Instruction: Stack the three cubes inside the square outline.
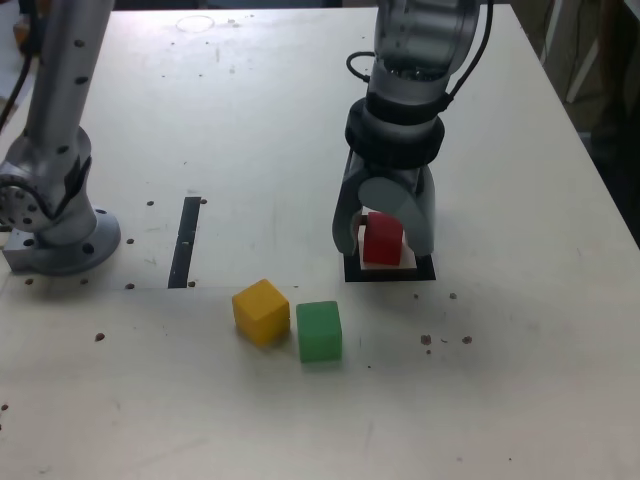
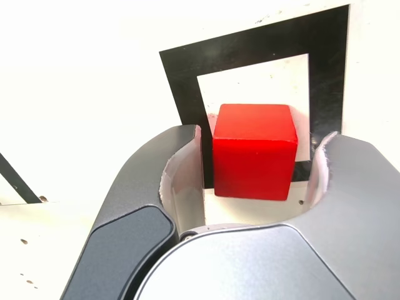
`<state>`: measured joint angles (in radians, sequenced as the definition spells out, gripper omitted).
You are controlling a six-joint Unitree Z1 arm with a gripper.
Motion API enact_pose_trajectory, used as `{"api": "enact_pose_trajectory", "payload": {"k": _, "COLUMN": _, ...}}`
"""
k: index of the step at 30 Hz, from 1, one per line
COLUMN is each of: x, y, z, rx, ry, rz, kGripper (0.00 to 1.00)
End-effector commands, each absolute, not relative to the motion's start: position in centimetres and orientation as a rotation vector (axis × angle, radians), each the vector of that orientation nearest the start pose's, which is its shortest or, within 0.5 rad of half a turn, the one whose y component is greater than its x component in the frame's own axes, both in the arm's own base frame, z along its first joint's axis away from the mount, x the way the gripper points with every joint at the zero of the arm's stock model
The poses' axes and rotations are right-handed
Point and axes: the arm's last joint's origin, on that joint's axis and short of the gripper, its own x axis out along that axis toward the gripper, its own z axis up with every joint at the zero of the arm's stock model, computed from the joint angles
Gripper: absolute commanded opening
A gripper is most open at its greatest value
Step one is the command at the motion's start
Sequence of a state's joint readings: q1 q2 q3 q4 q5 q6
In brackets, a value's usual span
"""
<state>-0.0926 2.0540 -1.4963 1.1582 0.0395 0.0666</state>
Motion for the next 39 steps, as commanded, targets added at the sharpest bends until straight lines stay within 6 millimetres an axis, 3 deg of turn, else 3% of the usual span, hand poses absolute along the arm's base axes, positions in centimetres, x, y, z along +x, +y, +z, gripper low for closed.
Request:
{"api": "enact_pose_trajectory", "payload": {"k": 1, "x": 35.2, "y": -3.0, "z": 24.2, "rx": 0.179, "ry": 1.690, "rz": -0.087, "kGripper": 1.00}}
{"api": "enact_pose_trajectory", "payload": {"k": 7, "x": 32.7, "y": -3.0, "z": 26.7, "rx": 0.258, "ry": 1.656, "rz": -0.089, "kGripper": 1.00}}
{"api": "enact_pose_trajectory", "payload": {"k": 14, "x": 28.2, "y": -4.7, "z": 28.6, "rx": 0.386, "ry": 1.639, "rz": -0.165, "kGripper": 1.00}}
{"api": "enact_pose_trajectory", "payload": {"k": 25, "x": 22.6, "y": -8.0, "z": 28.8, "rx": 0.618, "ry": 1.659, "rz": -0.306, "kGripper": 1.00}}
{"api": "enact_pose_trajectory", "payload": {"k": 30, "x": 21.3, "y": -9.5, "z": 28.5, "rx": 0.700, "ry": 1.666, "rz": -0.355, "kGripper": 0.99}}
{"api": "enact_pose_trajectory", "payload": {"k": 39, "x": 19.8, "y": -12.6, "z": 25.9, "rx": 0.763, "ry": 1.645, "rz": -0.418, "kGripper": 0.99}}
